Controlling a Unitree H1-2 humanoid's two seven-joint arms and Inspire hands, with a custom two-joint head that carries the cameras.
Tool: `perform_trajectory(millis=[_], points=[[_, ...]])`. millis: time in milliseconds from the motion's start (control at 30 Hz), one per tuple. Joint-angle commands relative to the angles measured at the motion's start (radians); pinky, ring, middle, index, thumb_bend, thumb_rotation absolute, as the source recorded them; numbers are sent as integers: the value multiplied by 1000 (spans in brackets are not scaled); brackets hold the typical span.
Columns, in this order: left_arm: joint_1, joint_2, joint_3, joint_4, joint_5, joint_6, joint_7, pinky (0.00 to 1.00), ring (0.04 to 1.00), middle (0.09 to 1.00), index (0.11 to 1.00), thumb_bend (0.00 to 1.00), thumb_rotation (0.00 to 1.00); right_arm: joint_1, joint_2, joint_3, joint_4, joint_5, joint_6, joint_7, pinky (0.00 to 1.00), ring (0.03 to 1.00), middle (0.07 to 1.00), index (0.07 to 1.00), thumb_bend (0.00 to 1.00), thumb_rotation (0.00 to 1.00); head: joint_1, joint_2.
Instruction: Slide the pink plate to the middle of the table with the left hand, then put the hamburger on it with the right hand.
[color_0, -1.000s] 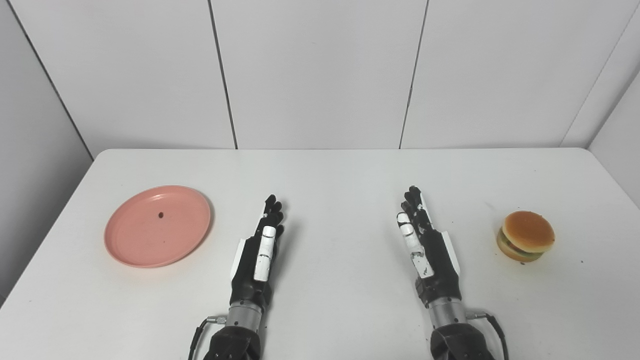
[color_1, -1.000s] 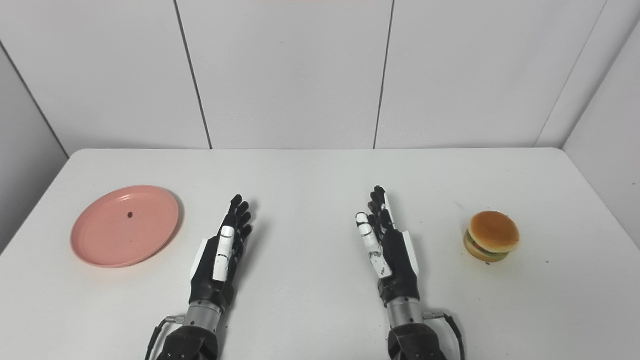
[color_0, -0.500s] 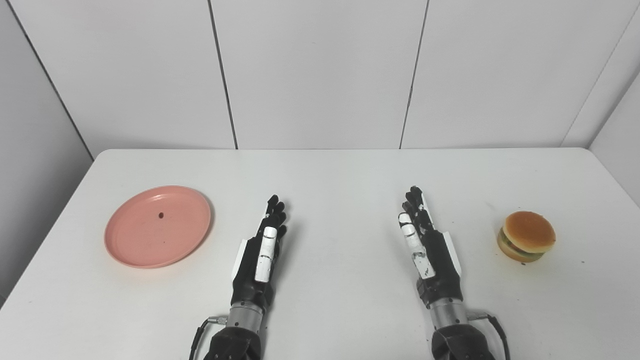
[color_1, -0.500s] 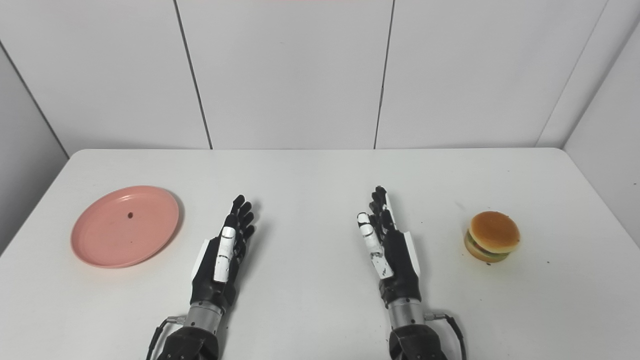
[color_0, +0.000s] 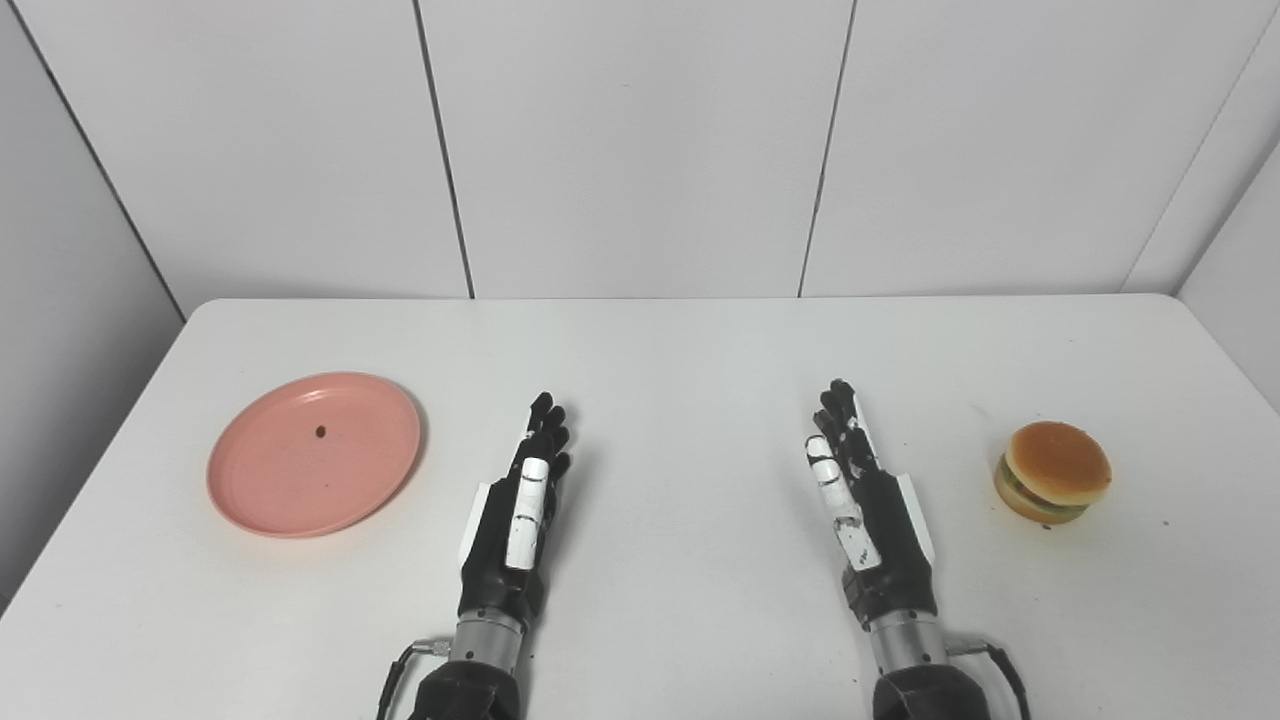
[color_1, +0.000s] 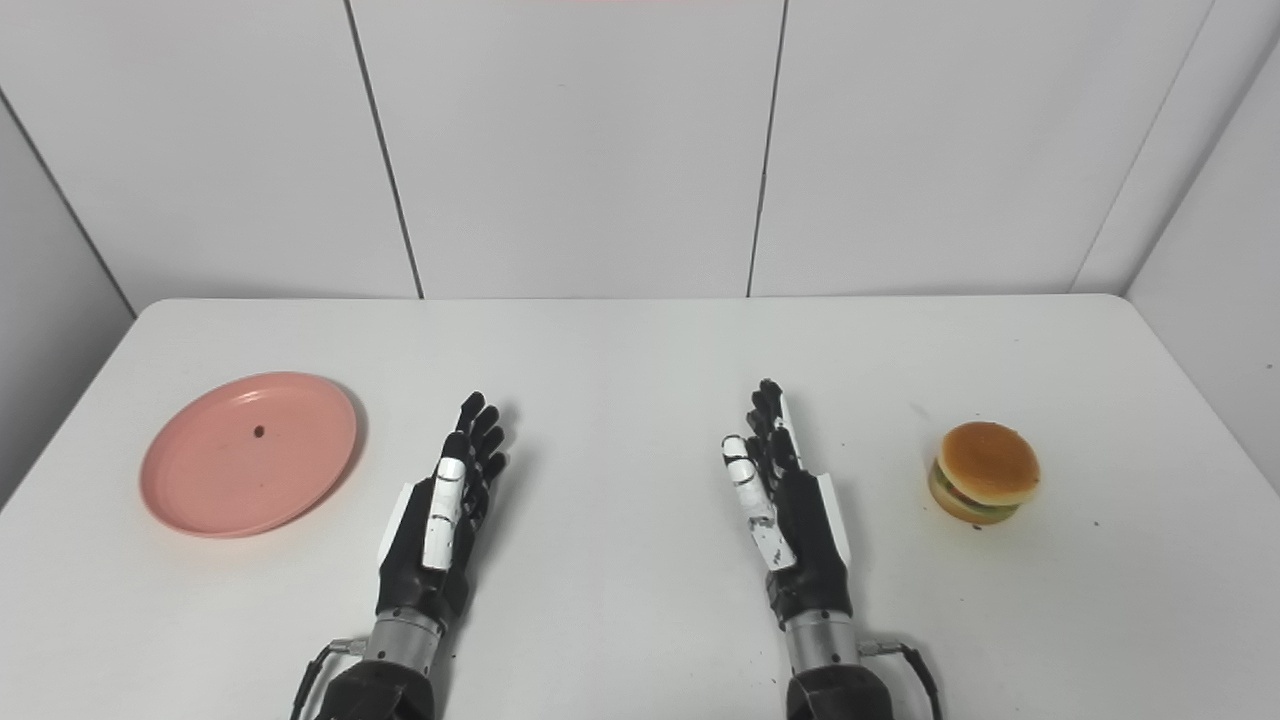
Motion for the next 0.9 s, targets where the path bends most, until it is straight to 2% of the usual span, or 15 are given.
perform_trajectory(millis=[0,67,200,233,267,300,333,367,567,667,767,867], points=[[41,4,-1,20,-6,-10,-5,1000,1000,1000,1000,639,1000,-19,5,2,-29,-4,3,3,1000,1000,1000,1000,572,781,7,3],[38,7,-3,24,-1,-12,-5,1000,1000,1000,1000,637,1000,-23,1,0,-23,11,-2,13,1000,1000,1000,1000,534,782,11,-1],[38,8,-9,22,12,8,-1,1000,1000,1000,1000,656,1000,-21,-2,-2,-23,15,5,13,1000,1000,1000,1000,518,796,24,-10],[39,3,-10,27,14,0,3,1000,1000,1000,1000,656,1000,-19,-4,-3,-22,17,3,13,1000,1000,1000,1000,519,801,62,-26],[39,0,-10,31,16,-6,5,1000,1000,1000,1000,649,1000,-17,-6,-4,-22,18,1,14,1000,1000,1000,1000,514,804,62,-26],[40,-7,-12,36,19,-13,9,1000,1000,1000,1000,646,1000,-14,-12,-7,-19,27,-7,21,1000,1000,1000,1000,512,805,113,-37],[41,-11,-13,39,21,-18,12,1000,1000,1000,1000,647,1000,-13,-17,-8,-18,33,-12,26,1000,1000,1000,1000,499,805,113,-37],[42,-17,-16,41,29,-19,17,1000,1000,1000,1000,647,1000,-9,-23,-10,-20,40,-8,31,1000,1000,1000,1000,490,805,144,-43],[28,-45,-32,72,82,-34,65,1000,1000,1000,1000,664,1000,3,-52,-35,-38,92,54,50,1000,1000,1000,1000,584,796,231,-50],[15,-58,-33,95,90,-55,82,1000,1000,1000,1000,665,1000,-3,-64,-48,-17,115,37,65,1000,1000,1000,1000,582,790,277,-56],[5,-71,-29,113,91,-82,99,1000,1000,1000,998,636,1000,-14,-68,-55,8,136,19,77,1000,1000,1000,1000,626,776,297,-60],[-3,-77,-24,114,86,-93,110,1000,996,1000,994,615,1000,-14,-73,-59,18,135,-1,81,1000,1000,1000,1000,625,786,309,-60]])
